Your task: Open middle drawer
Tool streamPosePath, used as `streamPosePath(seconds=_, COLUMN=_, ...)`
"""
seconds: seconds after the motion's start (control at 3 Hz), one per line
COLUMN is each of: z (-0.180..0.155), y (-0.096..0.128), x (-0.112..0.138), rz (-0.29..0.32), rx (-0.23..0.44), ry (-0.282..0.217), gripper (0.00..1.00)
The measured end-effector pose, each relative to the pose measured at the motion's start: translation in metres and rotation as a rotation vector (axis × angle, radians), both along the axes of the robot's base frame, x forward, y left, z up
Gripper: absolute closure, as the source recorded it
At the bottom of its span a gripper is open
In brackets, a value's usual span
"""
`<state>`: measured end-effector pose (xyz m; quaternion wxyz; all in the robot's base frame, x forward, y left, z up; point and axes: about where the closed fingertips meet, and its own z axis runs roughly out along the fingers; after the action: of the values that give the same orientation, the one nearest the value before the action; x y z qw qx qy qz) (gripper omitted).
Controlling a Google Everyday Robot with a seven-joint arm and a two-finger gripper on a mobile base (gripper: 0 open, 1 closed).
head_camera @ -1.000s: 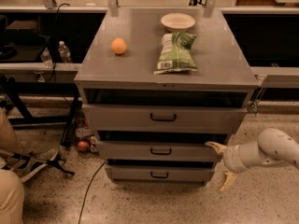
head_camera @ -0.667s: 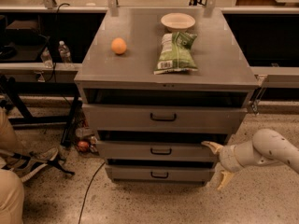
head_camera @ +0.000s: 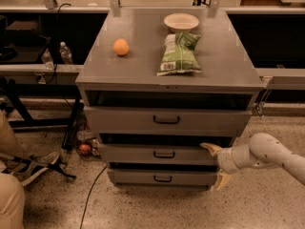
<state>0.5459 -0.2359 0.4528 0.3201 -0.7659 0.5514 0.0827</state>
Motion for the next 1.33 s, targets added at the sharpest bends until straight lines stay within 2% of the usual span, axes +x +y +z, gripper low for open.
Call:
streamPosePath(seconds=0.67, z=-0.014, y=-0.002, x=0.031, rz=-0.005, rx=0.037, ry=-0.062, gripper=0.00)
streamPosePath(seconds=1.0, z=-0.026, y=-0.001, x=0.046, rz=-0.027, rx=0.011, ry=-0.084, gripper=0.00)
streamPosePath(seconds=1.33, z=-0.038, y=-0.001, x=0.056, rz=-0.078, rx=-0.048, ry=-0.095, gripper=0.00)
